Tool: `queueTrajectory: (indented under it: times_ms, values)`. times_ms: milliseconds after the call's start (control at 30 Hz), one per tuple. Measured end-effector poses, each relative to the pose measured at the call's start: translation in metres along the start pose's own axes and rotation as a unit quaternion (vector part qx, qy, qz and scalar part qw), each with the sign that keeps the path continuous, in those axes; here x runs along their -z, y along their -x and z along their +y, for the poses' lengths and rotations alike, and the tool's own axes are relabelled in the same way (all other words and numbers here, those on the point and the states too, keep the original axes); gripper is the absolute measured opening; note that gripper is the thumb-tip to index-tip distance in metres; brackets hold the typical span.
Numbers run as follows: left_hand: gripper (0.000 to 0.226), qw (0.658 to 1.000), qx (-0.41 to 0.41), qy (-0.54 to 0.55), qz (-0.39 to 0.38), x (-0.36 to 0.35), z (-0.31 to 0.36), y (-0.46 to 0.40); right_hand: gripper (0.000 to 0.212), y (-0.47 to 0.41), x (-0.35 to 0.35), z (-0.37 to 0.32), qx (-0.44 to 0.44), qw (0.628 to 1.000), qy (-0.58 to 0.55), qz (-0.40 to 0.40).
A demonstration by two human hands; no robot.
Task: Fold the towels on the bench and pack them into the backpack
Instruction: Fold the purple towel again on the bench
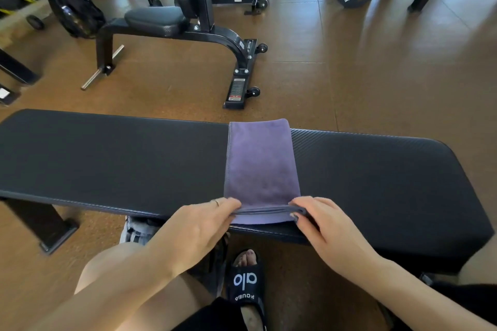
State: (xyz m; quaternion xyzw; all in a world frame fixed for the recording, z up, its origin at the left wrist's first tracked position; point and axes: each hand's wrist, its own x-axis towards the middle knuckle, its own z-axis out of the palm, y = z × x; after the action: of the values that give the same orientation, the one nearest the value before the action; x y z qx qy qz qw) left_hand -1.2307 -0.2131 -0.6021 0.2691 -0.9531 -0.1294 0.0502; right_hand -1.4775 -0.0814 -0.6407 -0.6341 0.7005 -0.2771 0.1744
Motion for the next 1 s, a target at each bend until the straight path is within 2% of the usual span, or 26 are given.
queueTrajectory:
  times_ms: [133,333,433,500,567,600,667,733,833,900,1000]
  values:
    - [0.009,0.99,0.075,0.123,0.01,0.004,-0.01,-0.015,0.02,-0.016,-0.004,-0.003,-0.039,0.997,-0.048,0.037]
    - [0.01,0.98,0.103,0.166,0.041,0.006,-0.014,-0.035,0.013,-0.037,-0.013,-0.007,-0.076,0.987,-0.096,0.102]
    - [0.01,0.986,0.066,0.146,0.047,0.01,-0.014,-0.035,0.015,-0.037,-0.012,-0.009,-0.067,0.987,-0.083,0.117]
    - [0.018,0.997,-0.007,0.062,0.048,0.014,-0.014,-0.033,0.018,-0.032,-0.009,-0.012,-0.052,0.99,-0.071,0.111]
    - [0.029,0.996,-0.078,0.007,0.033,0.016,-0.017,-0.033,0.029,-0.026,-0.007,-0.015,-0.047,0.993,-0.063,0.09]
    - [0.033,0.996,-0.086,0.003,0.01,0.016,-0.017,-0.033,0.036,-0.023,-0.006,-0.015,-0.046,0.994,-0.055,0.082]
    - [0.037,0.998,-0.043,0.004,-0.044,0.018,-0.017,-0.032,0.041,-0.019,-0.006,-0.015,-0.042,0.996,-0.037,0.076]
    - [0.029,0.995,0.024,0.044,-0.088,0.013,-0.023,-0.028,0.039,-0.016,-0.008,-0.015,-0.049,0.995,-0.039,0.077]
    - [0.025,0.985,0.084,0.148,-0.038,0.01,-0.027,-0.029,0.023,-0.016,-0.012,-0.015,-0.085,0.99,-0.074,0.084]
    - [0.027,0.98,0.102,0.172,-0.014,0.007,-0.026,-0.032,0.01,-0.019,-0.016,-0.016,-0.106,0.985,-0.093,0.103]
    - [0.028,0.971,0.147,0.187,0.014,0.0,-0.021,-0.037,0.009,-0.029,-0.02,-0.015,-0.144,0.975,-0.108,0.127]
